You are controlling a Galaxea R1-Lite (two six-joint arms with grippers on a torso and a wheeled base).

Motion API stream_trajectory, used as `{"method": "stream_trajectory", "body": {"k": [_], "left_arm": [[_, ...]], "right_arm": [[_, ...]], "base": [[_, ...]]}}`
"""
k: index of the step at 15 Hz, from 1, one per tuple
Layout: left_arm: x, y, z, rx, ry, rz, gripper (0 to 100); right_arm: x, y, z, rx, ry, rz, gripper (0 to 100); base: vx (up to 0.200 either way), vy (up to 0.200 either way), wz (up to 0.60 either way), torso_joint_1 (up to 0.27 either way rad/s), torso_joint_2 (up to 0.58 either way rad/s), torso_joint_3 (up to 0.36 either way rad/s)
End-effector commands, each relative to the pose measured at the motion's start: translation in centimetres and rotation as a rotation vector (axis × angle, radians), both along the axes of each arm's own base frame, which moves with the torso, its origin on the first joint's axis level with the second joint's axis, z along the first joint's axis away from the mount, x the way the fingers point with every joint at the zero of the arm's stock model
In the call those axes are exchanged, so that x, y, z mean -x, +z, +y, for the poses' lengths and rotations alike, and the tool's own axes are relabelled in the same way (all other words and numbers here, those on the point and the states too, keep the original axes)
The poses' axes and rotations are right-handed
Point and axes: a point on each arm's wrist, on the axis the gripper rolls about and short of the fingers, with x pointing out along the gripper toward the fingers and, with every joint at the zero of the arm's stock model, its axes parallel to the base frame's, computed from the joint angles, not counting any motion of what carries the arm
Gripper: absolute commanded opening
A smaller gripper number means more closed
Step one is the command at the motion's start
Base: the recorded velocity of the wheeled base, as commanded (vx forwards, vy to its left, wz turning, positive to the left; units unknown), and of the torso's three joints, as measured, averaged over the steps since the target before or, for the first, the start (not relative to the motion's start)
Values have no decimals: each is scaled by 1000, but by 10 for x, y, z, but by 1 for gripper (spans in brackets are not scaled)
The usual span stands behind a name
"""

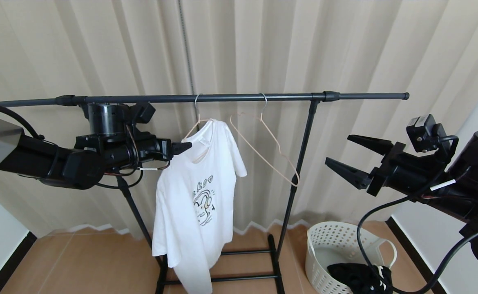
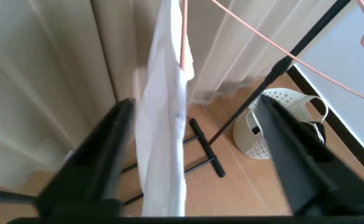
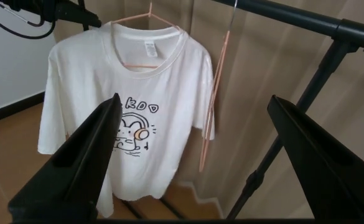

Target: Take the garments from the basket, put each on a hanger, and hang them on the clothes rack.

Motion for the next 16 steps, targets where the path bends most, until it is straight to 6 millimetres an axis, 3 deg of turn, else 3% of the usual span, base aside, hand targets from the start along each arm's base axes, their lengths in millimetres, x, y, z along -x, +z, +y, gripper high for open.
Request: {"method": "stream_trajectory", "body": {"k": [1, 3, 6, 8, 10, 14, 16], "left_arm": [[16, 17, 2, 11, 1, -25, 100], [40, 30, 6, 13, -4, -39, 100], [93, 46, 14, 13, -8, -62, 100], [130, 54, 19, 14, -12, -85, 100], [176, 47, 25, -9, -27, -91, 100], [257, 15, 29, -68, -93, -103, 100], [295, -13, 38, -133, -95, -112, 100]], "right_arm": [[-2, 3, -4, -2, -13, -11, 100], [-2, 8, -7, -7, -31, -29, 100], [9, 26, -20, -13, -114, 0, 100], [38, 46, -31, -4, -165, 62, 100], [83, 55, -36, 20, -196, 200, 100], [159, 22, -42, 40, -283, 231, 100], [201, -12, -45, 81, -296, 218, 100]], "base": [[0, 0, 0, 0, 0, 0], [0, 0, 0, 0, 0, 0], [0, 0, 0, 0, 0, 0], [0, 0, 0, 0, 0, 0], [0, 0, 0, 0, 0, 0], [0, 0, 0, 0, 0, 0], [0, 0, 0, 0, 0, 0]]}}
